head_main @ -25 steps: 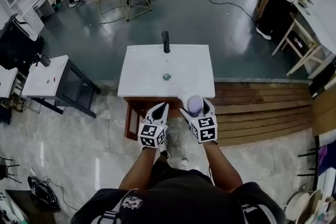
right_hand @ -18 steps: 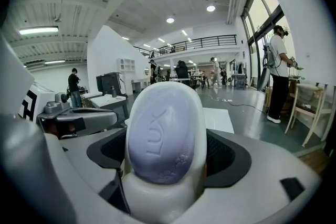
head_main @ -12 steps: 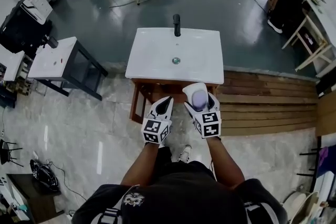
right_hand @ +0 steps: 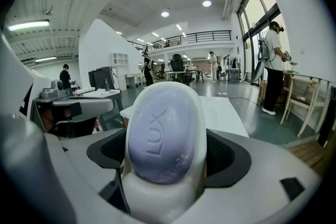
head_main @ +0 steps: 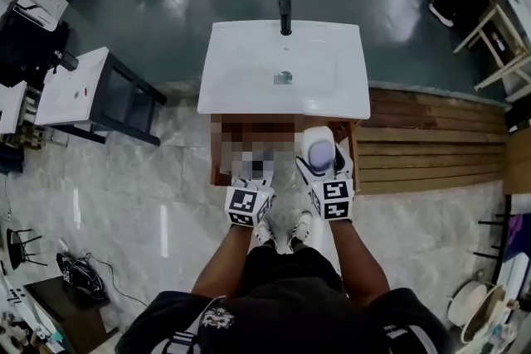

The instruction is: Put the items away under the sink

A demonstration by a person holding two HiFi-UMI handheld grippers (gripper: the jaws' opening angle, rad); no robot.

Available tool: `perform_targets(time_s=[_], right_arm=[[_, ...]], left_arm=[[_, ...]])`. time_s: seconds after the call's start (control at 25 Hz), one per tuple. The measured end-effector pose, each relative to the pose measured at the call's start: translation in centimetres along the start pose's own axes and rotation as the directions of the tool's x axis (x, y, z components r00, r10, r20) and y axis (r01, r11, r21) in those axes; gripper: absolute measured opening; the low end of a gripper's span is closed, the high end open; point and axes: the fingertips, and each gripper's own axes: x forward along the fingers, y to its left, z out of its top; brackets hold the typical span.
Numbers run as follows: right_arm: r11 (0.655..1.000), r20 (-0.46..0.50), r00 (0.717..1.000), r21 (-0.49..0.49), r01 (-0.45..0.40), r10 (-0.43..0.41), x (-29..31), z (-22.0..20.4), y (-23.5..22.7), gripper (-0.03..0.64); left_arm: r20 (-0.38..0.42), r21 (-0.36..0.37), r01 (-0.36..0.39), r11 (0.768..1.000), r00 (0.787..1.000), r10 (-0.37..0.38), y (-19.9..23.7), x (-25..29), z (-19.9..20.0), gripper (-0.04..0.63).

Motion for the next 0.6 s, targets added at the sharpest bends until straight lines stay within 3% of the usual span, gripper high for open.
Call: perform_targets(time_s=[0.36, 0.6], right_arm=[[0.997, -0.03, 0.997, 0.04, 0.072, -0.071, 6.8, -6.2, -1.2, 0.462], [0.995, -0.051, 0.996, 0.065, 0.08, -0.077, 12.1, -12.9, -2.3, 0.463]], left_arm=[[-0.025, -0.017, 0.022, 1.0, 0.999, -0.022, 4.7, 3.9, -7.4, 0.0], [-0.014, -0.025, 0.02, 0.999, 1.0, -0.02, 6.8, 7.1, -14.4, 0.0]])
